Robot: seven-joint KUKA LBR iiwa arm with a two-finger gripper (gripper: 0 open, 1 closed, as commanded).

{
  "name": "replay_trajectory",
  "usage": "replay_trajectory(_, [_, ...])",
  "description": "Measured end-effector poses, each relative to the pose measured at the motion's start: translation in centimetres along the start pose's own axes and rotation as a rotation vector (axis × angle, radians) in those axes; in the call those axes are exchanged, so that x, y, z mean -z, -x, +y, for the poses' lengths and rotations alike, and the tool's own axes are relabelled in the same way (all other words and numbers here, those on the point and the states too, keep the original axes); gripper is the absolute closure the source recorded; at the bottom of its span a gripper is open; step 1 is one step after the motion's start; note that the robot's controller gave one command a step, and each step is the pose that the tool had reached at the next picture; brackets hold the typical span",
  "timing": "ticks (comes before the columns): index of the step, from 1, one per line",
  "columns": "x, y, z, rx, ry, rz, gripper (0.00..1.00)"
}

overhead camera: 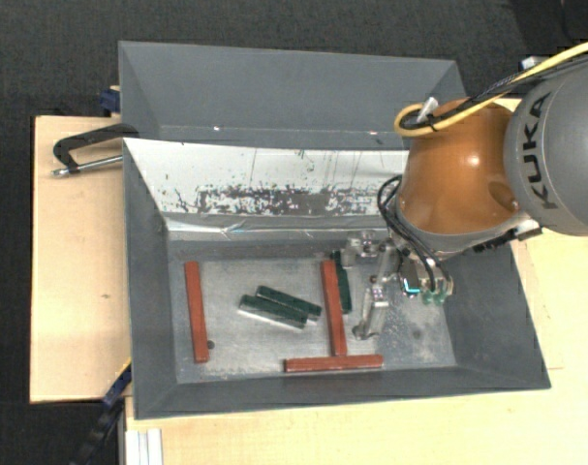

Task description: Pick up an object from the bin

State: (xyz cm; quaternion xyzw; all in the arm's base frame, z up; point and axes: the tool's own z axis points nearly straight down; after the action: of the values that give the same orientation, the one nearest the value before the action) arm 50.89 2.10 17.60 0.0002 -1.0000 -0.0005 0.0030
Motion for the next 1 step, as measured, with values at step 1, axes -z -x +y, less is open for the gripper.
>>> replay_trajectory(1, [0.40,0.11,-0.01,-0.001,0.000,-0.007,0.00])
